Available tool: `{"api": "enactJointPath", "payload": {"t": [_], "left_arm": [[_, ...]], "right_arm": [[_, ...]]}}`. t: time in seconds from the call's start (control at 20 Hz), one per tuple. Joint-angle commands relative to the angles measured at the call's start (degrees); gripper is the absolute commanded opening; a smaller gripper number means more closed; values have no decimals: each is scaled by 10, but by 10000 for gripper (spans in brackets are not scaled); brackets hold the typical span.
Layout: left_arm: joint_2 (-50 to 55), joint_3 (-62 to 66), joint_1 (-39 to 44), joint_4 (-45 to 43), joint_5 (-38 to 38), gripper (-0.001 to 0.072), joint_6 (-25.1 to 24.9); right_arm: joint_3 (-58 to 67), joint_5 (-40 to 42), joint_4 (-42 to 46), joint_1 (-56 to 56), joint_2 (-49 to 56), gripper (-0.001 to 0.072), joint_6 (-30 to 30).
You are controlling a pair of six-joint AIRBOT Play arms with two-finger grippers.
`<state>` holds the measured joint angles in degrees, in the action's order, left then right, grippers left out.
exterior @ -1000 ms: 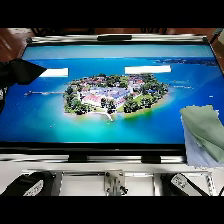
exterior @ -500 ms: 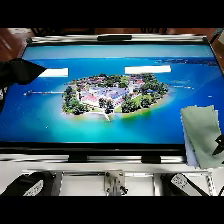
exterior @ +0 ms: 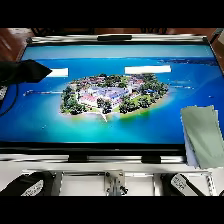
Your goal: Fold the shirts.
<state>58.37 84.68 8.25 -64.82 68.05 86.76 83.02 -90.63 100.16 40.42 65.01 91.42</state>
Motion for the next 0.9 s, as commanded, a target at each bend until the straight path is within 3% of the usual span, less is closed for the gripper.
{"api": "enactJointPath", "payload": {"t": [0.0,0.1,0.15,0.2,0.25,0.4,0.85], "left_arm": [[84,30,16,-150,34,32,-5],[160,70,31,-252,139,35,-6],[189,82,36,-286,174,126,-4],[210,84,37,-308,199,483,14],[224,84,37,-318,217,709,29],[231,83,35,-316,211,683,31],[233,83,37,-309,188,683,46]], "right_arm": [[70,176,-103,-153,2,505,-3],[70,164,-98,-296,33,506,39],[70,135,-99,-349,59,507,83],[70,105,-113,-385,89,507,90],[70,85,-134,-408,114,506,87],[70,53,-179,-457,165,506,85],[70,28,-175,-499,183,506,84]]}}
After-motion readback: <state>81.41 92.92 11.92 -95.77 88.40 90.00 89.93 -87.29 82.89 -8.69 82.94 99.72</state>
